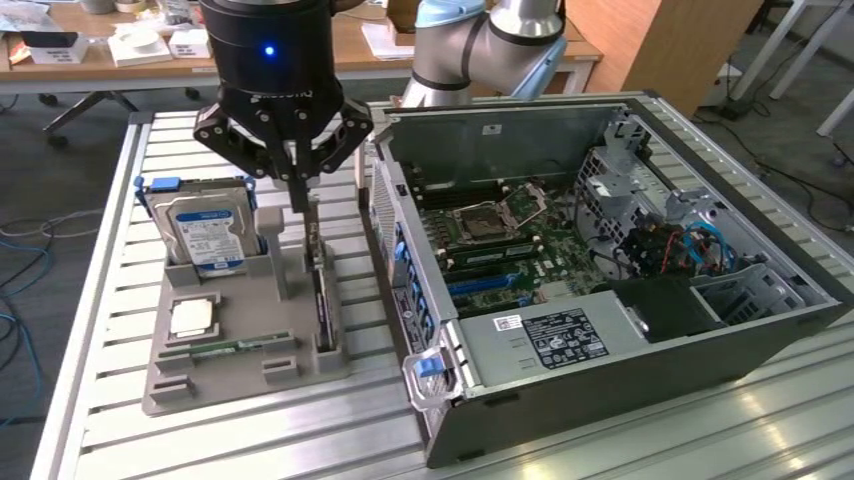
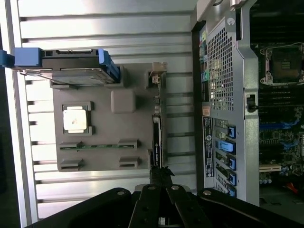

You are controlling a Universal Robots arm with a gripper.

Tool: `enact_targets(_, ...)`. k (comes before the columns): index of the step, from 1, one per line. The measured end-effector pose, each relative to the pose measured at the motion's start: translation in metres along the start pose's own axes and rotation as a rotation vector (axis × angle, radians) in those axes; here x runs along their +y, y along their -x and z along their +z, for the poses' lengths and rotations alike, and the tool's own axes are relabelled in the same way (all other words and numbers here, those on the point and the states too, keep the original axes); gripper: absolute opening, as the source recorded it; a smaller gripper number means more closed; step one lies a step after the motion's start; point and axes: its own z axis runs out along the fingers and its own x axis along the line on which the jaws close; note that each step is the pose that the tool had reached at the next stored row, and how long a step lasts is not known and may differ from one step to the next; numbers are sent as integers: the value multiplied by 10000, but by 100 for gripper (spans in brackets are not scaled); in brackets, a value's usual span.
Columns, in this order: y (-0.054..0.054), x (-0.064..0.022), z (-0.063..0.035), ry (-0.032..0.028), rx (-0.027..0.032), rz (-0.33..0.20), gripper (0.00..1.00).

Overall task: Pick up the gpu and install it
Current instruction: 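Reach for the gpu, then pick up the gpu and move the gpu toward the slot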

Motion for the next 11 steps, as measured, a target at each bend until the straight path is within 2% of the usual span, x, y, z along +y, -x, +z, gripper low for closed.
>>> enact_targets(11, -1, 0, 0, 0, 0, 0, 10)
